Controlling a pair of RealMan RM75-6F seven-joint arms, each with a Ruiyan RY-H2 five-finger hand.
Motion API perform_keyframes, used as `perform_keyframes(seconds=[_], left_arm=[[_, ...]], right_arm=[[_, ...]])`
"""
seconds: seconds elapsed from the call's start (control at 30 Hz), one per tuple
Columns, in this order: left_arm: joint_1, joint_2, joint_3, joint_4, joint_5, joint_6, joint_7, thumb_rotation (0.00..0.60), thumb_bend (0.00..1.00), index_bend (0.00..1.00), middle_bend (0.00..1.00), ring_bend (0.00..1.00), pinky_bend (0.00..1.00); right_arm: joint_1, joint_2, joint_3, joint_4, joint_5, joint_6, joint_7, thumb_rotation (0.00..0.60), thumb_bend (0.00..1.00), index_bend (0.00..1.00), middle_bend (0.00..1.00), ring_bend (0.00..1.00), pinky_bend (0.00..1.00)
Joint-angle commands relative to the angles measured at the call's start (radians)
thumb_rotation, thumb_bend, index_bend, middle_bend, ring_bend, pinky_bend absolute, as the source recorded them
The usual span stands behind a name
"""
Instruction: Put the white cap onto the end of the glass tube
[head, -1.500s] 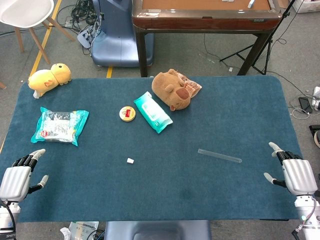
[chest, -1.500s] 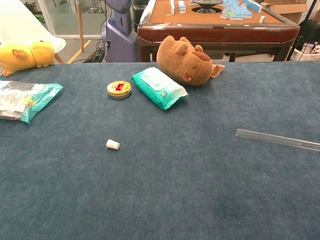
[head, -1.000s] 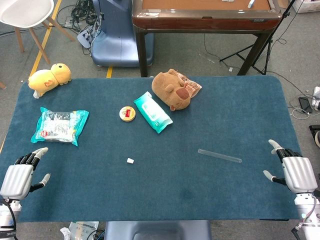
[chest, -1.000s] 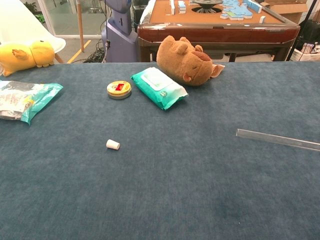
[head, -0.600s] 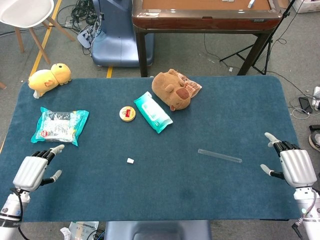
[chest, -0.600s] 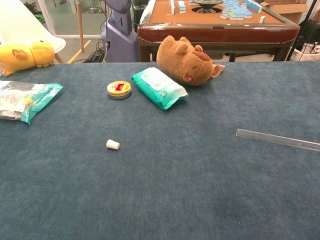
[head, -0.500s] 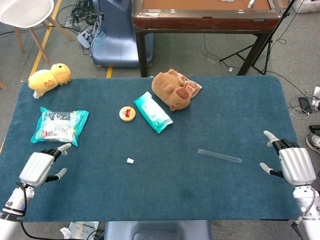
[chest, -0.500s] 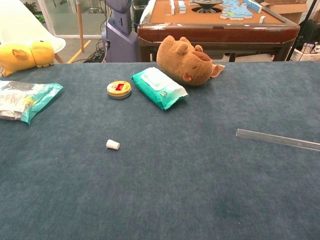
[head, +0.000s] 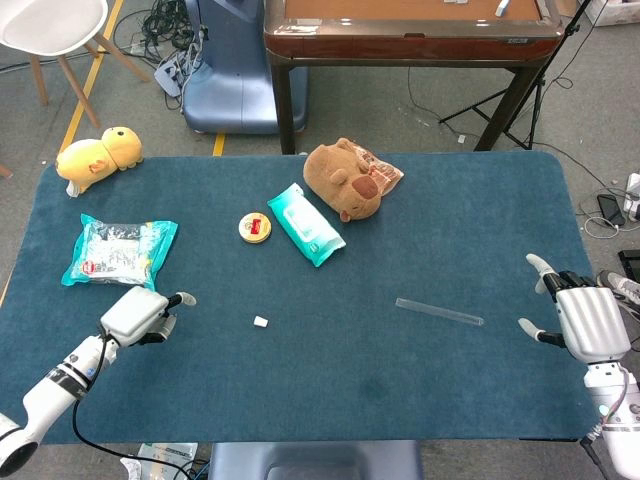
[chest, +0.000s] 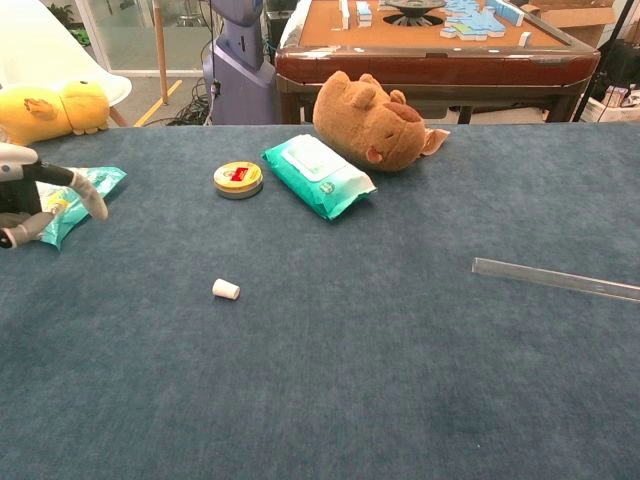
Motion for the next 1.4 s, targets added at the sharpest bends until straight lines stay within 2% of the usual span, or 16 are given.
perform_keyframes(seconds=[0.03,0.63,1.0,1.4], left_arm=[[-0.053,-0.014,0.011,0.001,-0.015,-0.069,-0.002,0.518,0.64,0.29,0.99,1.0,1.0],[-0.179,-0.145,0.02,0.054,-0.113,-0.24,0.014,0.495,0.65,0.24,1.0,1.0,1.0],[-0.221,-0.218,0.022,0.118,-0.144,-0.275,-0.02,0.493,0.65,0.23,1.0,1.0,1.0],[-0.239,-0.249,0.037,0.151,-0.157,-0.287,-0.047,0.502,0.65,0.23,1.0,1.0,1.0]], right_arm=[[0.007,-0.006,-0.001,0.004,0.01,-0.014,-0.002,0.6,0.09,0.16,0.47,0.37,0.46],[0.01,-0.022,-0.011,0.039,0.049,-0.032,0.015,0.6,0.09,0.16,0.48,0.37,0.46],[0.007,-0.021,-0.015,0.046,0.064,-0.035,0.022,0.6,0.09,0.16,0.49,0.38,0.46],[0.008,-0.025,-0.016,0.054,0.074,-0.039,0.025,0.6,0.09,0.16,0.49,0.38,0.46]])
